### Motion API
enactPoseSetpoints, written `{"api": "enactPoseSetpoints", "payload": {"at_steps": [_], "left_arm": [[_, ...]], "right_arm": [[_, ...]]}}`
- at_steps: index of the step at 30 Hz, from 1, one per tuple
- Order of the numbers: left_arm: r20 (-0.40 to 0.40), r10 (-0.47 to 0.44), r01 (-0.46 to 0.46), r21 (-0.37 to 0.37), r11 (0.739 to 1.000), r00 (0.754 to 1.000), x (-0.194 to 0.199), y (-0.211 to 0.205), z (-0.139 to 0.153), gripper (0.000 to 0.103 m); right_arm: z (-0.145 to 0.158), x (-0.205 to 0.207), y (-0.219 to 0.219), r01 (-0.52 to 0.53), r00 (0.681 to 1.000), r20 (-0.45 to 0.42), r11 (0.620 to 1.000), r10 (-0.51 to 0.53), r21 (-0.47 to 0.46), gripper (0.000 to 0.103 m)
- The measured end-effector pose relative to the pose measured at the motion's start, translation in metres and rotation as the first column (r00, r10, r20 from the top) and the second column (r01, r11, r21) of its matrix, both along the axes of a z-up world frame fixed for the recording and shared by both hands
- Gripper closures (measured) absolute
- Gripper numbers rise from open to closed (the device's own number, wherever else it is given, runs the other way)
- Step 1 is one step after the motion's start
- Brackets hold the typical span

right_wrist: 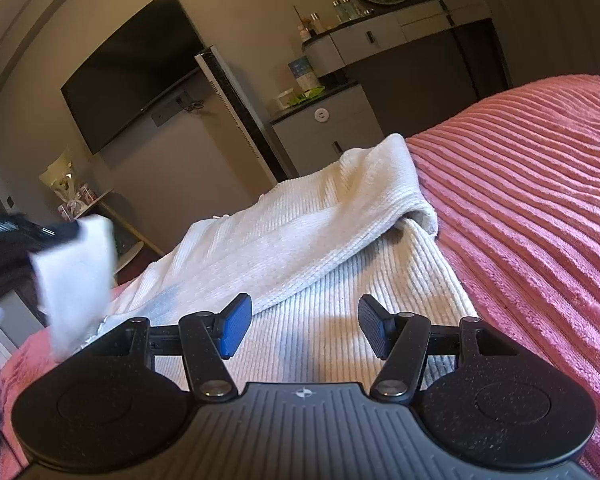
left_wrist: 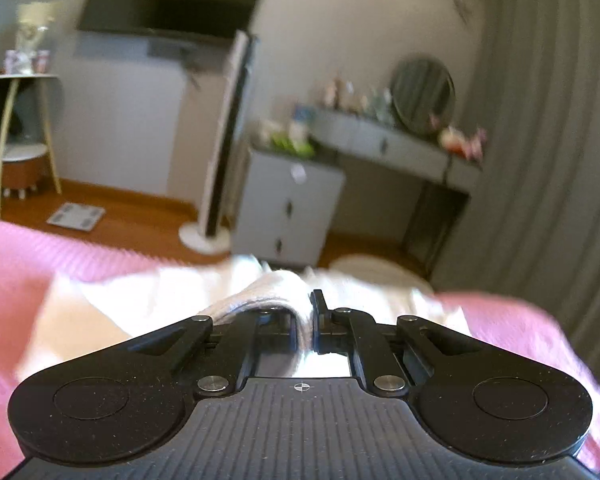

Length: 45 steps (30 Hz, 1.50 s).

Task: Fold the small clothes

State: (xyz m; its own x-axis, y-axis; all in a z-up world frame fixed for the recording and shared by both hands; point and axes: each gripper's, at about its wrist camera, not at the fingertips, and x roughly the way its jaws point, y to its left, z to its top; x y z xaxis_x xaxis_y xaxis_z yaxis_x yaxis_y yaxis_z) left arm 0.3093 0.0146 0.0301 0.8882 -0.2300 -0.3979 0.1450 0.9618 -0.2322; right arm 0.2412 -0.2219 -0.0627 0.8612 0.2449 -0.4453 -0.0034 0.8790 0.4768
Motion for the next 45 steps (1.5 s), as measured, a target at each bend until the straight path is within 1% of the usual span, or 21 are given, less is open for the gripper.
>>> {"api": "enactPoseSetpoints", "payload": {"at_steps": [4, 6, 7, 8, 9, 11, 14, 16, 18, 20, 23, 26, 28, 30, 34, 37, 38, 40, 41, 43, 45], "left_arm": [[-0.051, -0.038, 0.044, 0.126, 0.991, 0.998, 0.009, -0.039, -0.03, 0.094], [-0.096, -0.038, 0.057, 0.203, 0.978, 0.995, 0.016, -0.053, -0.042, 0.086], [-0.118, -0.046, 0.07, 0.208, 0.976, 0.992, 0.016, -0.055, -0.045, 0.082], [-0.12, -0.056, 0.078, 0.19, 0.979, 0.991, 0.011, -0.053, -0.045, 0.068], [-0.109, -0.062, 0.08, 0.162, 0.984, 0.992, 0.005, -0.048, -0.044, 0.046], [-0.077, -0.045, 0.054, 0.117, 0.992, 0.996, -0.012, -0.038, -0.039, 0.034], [-0.088, -0.032, 0.04, 0.088, 0.995, 0.996, -0.031, -0.022, -0.033, 0.031], [-0.095, 0.011, -0.004, 0.078, 0.997, 0.995, -0.051, -0.006, -0.033, 0.03], [-0.11, 0.097, -0.089, 0.073, 0.993, 0.989, -0.07, 0.016, -0.037, 0.027], [-0.17, 0.199, -0.19, 0.065, 0.98, 0.965, -0.082, 0.038, -0.042, 0.026], [-0.293, 0.261, -0.282, -0.031, 0.959, 0.92, -0.09, 0.074, -0.049, 0.026], [-0.351, 0.292, -0.338, -0.077, 0.938, 0.89, -0.094, 0.092, -0.051, 0.025], [-0.364, 0.298, -0.345, -0.067, 0.936, 0.882, -0.099, 0.095, -0.049, 0.024], [-0.37, 0.294, -0.339, -0.061, 0.939, 0.881, -0.103, 0.098, -0.045, 0.02], [-0.396, 0.287, -0.336, -0.059, 0.94, 0.872, -0.122, 0.101, -0.047, 0.018], [-0.413, 0.295, -0.346, -0.052, 0.937, 0.862, -0.132, 0.101, -0.058, 0.017], [-0.412, 0.3, -0.352, -0.053, 0.935, 0.86, -0.134, 0.101, -0.06, 0.017], [-0.394, 0.3, -0.347, -0.051, 0.937, 0.869, -0.134, 0.097, -0.066, 0.017], [-0.381, 0.306, -0.345, -0.039, 0.938, 0.873, -0.134, 0.094, -0.066, 0.017], [-0.361, 0.316, -0.346, -0.019, 0.938, 0.877, -0.136, 0.091, -0.067, 0.017], [-0.352, 0.324, -0.353, -0.022, 0.935, 0.878, -0.137, 0.092, -0.068, 0.017]], "right_arm": [[-0.002, 0.001, 0.002, -0.006, 1.0, -0.007, 1.0, 0.006, 0.008, 0.044], [-0.002, 0.001, 0.003, -0.008, 1.0, -0.004, 1.0, 0.008, 0.002, 0.044], [-0.002, 0.001, 0.003, -0.007, 1.0, -0.002, 1.0, 0.007, 0.0, 0.044], [-0.003, 0.001, 0.002, -0.006, 1.0, -0.002, 1.0, 0.006, 0.001, 0.044], [-0.003, 0.002, 0.002, -0.005, 1.0, -0.003, 1.0, 0.005, 0.003, 0.044], [-0.004, 0.002, 0.003, -0.004, 1.0, -0.006, 1.0, 0.004, 0.0, 0.044], [-0.004, 0.003, 0.009, -0.019, 1.0, 0.0, 0.999, 0.019, -0.03, 0.044], [-0.002, 0.003, 0.014, -0.035, 0.999, 0.004, 0.998, 0.035, -0.05, 0.044], [0.003, 0.001, 0.021, -0.049, 0.999, 0.014, 0.995, 0.051, -0.085, 0.044], [0.011, -0.003, 0.035, -0.075, 0.996, 0.029, 0.985, 0.08, -0.153, 0.044], [0.029, -0.012, 0.062, -0.115, 0.987, 0.075, 0.95, 0.143, -0.29, 0.044], [0.043, -0.016, 0.092, -0.148, 0.976, 0.086, 0.9, 0.2, -0.409, 0.044], [0.047, -0.018, 0.117, -0.181, 0.964, 0.077, 0.843, 0.254, -0.507, 0.044], [0.045, -0.016, 0.137, -0.236, 0.948, 0.044, 0.789, 0.315, -0.567, 0.044], [0.034, -0.004, 0.176, -0.28, 0.924, -0.018, 0.645, 0.382, -0.711, 0.046], [0.031, 0.01, 0.191, -0.258, 0.927, -0.024, 0.591, 0.374, -0.765, 0.051], [0.03, 0.016, 0.194, -0.267, 0.924, -0.035, 0.579, 0.38, -0.77, 0.055], [0.029, 0.026, 0.197, -0.292, 0.921, -0.066, 0.568, 0.384, -0.77, 0.088], [0.03, 0.032, 0.198, -0.294, 0.924, -0.075, 0.571, 0.375, -0.766, 0.096], [0.039, 0.037, 0.192, -0.275, 0.931, -0.049, 0.606, 0.362, -0.747, 0.097], [0.058, 0.04, 0.181, -0.203, 0.948, 0.027, 0.673, 0.316, -0.711, 0.097]]}}
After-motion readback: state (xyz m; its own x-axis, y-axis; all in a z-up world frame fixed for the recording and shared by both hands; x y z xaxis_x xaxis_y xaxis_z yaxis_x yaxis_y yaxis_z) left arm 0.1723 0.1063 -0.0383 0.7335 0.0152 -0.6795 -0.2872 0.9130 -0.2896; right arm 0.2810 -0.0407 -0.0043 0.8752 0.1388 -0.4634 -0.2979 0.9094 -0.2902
